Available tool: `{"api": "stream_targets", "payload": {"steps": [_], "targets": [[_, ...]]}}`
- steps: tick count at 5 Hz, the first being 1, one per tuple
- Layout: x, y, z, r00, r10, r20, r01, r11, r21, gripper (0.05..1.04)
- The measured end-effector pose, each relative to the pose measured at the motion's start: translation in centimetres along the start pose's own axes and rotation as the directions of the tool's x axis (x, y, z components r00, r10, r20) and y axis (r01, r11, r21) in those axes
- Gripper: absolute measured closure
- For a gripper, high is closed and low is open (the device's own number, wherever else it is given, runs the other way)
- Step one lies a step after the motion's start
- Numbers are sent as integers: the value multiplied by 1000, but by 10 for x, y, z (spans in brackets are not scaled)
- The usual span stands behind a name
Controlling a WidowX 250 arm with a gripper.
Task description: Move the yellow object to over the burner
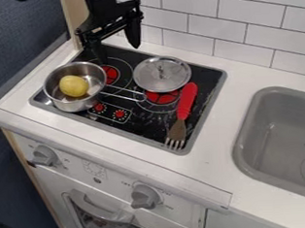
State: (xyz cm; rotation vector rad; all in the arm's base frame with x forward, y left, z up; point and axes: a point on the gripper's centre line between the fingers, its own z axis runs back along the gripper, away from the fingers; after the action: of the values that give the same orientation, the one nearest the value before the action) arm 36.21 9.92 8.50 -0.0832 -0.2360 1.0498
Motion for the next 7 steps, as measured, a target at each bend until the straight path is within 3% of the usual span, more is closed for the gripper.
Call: {"api": "stream_targets", "payload": {"steps": [1,3,4,7], "targets": [[11,30,9,991,129,41,-133,986,103,83],[22,61,-6,967,251,45,-255,946,200,83],[23,69,-17,965,257,42,-259,934,247,83],[26,83,-43,965,259,40,-258,913,317,83]]}}
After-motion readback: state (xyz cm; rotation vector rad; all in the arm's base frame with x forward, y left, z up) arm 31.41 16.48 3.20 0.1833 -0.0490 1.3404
